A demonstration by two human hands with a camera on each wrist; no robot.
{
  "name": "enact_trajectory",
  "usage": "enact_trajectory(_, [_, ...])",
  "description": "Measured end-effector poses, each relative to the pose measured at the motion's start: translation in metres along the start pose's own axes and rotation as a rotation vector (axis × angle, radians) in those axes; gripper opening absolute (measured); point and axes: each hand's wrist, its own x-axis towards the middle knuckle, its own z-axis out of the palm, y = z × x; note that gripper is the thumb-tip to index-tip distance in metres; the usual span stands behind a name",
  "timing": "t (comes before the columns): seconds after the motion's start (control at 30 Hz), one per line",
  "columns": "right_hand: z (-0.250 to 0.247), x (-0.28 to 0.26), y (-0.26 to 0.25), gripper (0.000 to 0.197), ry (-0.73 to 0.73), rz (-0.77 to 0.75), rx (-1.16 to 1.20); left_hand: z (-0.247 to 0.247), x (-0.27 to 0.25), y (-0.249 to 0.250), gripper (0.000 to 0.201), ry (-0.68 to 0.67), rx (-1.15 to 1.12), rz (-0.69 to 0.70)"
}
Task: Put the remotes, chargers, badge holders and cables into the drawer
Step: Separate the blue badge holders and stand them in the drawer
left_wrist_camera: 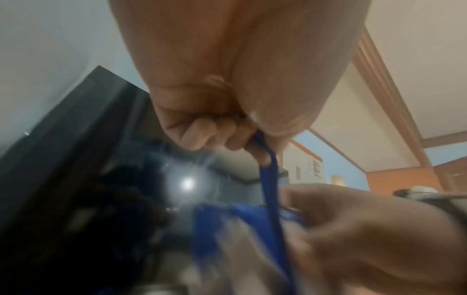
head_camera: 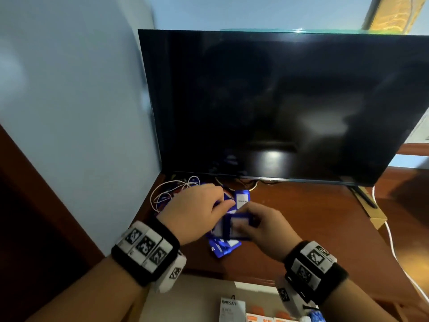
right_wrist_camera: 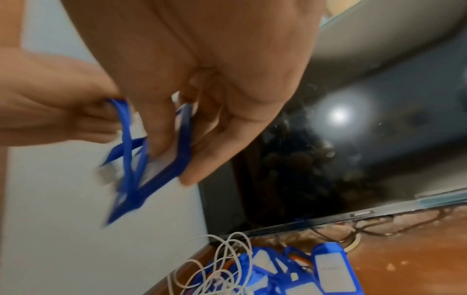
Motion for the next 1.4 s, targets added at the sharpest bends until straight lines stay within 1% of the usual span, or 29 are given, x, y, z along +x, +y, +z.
enact_trajectory(0.07, [0.002, -0.01, -0.008, 0.011, -0.18, -0.006, 0.073, -0.007, 0.01, -0.018, 0.041, -0.186, 0.03, -0.074])
enact_trajectory(0.1, [-0.001, -0.013, -0.011, 0.014, -0.234, 0.002, 0.119, -0.01, 0.013, -0.024, 0.044, -0.277, -0.029, -0.117])
enact_trajectory(0.13, [-0.003, -0.015, -0.014, 0.016, -0.257, 0.003, 0.179, -0.01, 0.012, -0.032, 0.047, -0.35, -0.123, -0.165])
enact_trajectory(0.17, [-0.007, -0.015, -0.016, 0.018, -0.254, -0.004, 0.243, -0.009, 0.011, -0.035, 0.048, -0.391, -0.225, -0.195])
enact_trajectory(0.27, [-0.009, -0.015, -0.014, 0.02, -0.199, -0.019, 0.435, 0.005, -0.001, -0.043, 0.041, -0.423, -0.504, -0.276])
enact_trajectory(0.33, [-0.004, -0.013, -0.011, 0.021, -0.151, 0.002, 0.544, 0.023, -0.01, -0.042, 0.032, -0.386, -0.77, -0.346])
enact_trajectory(0.4, [0.005, -0.011, -0.008, 0.019, -0.075, 0.028, 0.631, 0.044, -0.019, -0.04, 0.013, -0.284, -1.145, -0.495])
enact_trajectory(0.43, [0.009, -0.01, -0.007, 0.018, -0.03, 0.041, 0.652, 0.052, -0.023, -0.038, 0.02, -0.238, -1.308, -0.552])
enact_trajectory(0.47, [0.014, -0.009, -0.006, 0.016, 0.007, 0.056, 0.667, 0.062, -0.026, -0.036, 0.03, -0.197, -1.421, -0.587])
enact_trajectory(0.5, [0.019, -0.008, -0.004, 0.016, 0.034, 0.075, 0.684, 0.068, -0.028, -0.033, 0.034, -0.158, -1.497, -0.61])
enact_trajectory(0.57, [0.029, -0.007, -0.003, 0.016, 0.067, 0.137, 0.74, 0.079, -0.032, -0.034, 0.027, -0.024, -1.571, -0.682])
enact_trajectory(0.63, [0.04, -0.008, -0.001, 0.016, 0.095, 0.203, 0.797, 0.085, -0.035, -0.035, 0.024, 0.068, -1.66, -0.758])
enact_trajectory(0.7, [0.051, -0.009, 0.0, 0.015, 0.105, 0.273, 0.839, 0.092, -0.04, -0.038, 0.027, 0.118, -1.737, -0.788])
enact_trajectory(0.77, [0.061, -0.01, 0.0, 0.016, 0.107, 0.336, 0.884, 0.095, -0.046, -0.036, 0.028, 0.137, -1.782, -0.808])
enact_trajectory(0.87, [0.077, -0.013, -0.001, 0.015, 0.118, 0.411, 0.939, 0.102, -0.056, -0.041, 0.029, 0.16, -1.827, -0.838])
enact_trajectory(0.97, [0.091, -0.015, 0.003, 0.018, 0.113, 0.497, 0.967, 0.103, -0.063, -0.048, 0.038, 0.209, -1.853, -0.901])
enact_trajectory(1.03, [0.101, -0.017, 0.01, 0.023, 0.08, 0.553, 0.939, 0.104, -0.07, -0.051, 0.045, 0.147, -1.766, -0.865])
enact_trajectory(1.07, [0.107, -0.018, 0.015, 0.023, 0.064, 0.574, 0.892, 0.109, -0.074, -0.053, 0.042, 0.103, -1.671, -0.827])
enact_trajectory(1.1, [0.112, -0.02, 0.02, 0.024, 0.041, 0.59, 0.848, 0.114, -0.078, -0.054, 0.034, 0.069, -1.579, -0.782])
enact_trajectory(1.17, [0.125, -0.024, 0.034, 0.028, -0.039, 0.624, 0.754, 0.13, -0.088, -0.064, 0.02, 0.032, -1.359, -0.776])
enact_trajectory(1.2, [0.133, -0.028, 0.042, 0.031, -0.1, 0.619, 0.654, 0.14, -0.095, -0.073, 0.017, 0.002, -1.256, -0.792])
enact_trajectory(1.23, [0.138, -0.031, 0.053, 0.035, -0.168, 0.585, 0.507, 0.148, -0.101, -0.081, 0.014, -0.047, -1.17, -0.806])
enact_trajectory(1.3, [0.142, -0.038, 0.072, 0.034, -0.289, 0.525, 0.151, 0.16, -0.113, -0.095, 0.01, -0.187, -0.978, -0.788])
enact_trajectory(1.33, [0.14, -0.039, 0.078, 0.028, -0.317, 0.514, 0.024, 0.166, -0.119, -0.103, 0.011, -0.265, -0.876, -0.781])
enact_trajectory(1.4, [0.132, -0.04, 0.09, 0.017, -0.3, 0.493, -0.096, 0.182, -0.128, -0.116, 0.024, -0.386, -0.736, -0.799])
